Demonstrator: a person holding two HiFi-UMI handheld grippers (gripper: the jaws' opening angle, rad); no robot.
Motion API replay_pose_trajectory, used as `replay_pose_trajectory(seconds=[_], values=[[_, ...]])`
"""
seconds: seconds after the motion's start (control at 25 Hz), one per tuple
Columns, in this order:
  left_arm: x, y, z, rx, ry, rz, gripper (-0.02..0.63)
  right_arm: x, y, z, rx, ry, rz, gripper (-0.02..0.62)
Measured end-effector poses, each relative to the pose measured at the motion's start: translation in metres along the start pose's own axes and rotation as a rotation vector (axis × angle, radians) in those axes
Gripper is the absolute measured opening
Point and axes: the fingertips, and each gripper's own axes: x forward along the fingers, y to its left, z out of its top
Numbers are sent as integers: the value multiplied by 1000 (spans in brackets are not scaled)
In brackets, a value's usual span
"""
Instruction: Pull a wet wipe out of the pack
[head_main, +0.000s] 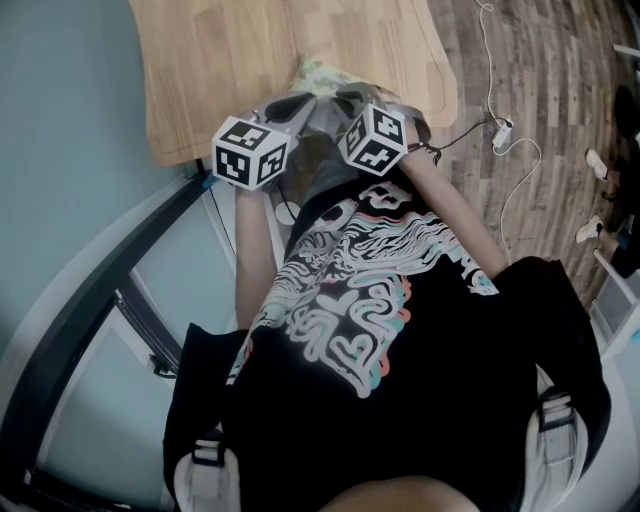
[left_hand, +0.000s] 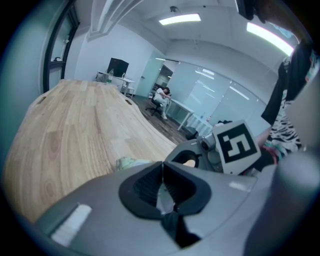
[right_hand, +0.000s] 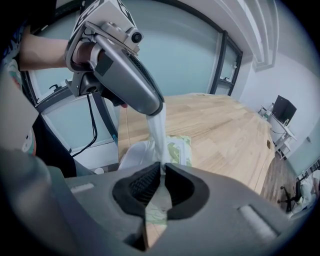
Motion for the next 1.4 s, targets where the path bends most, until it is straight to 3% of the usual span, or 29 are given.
replay_pose_trajectory(seconds=[0.4, 1.4], values=[[-7, 2, 0, -6, -9, 9, -3, 4, 0, 1, -16, 9, 25, 31], [-25, 9, -2, -48, -17, 18, -3, 6, -3, 2, 68, 13, 76, 29]])
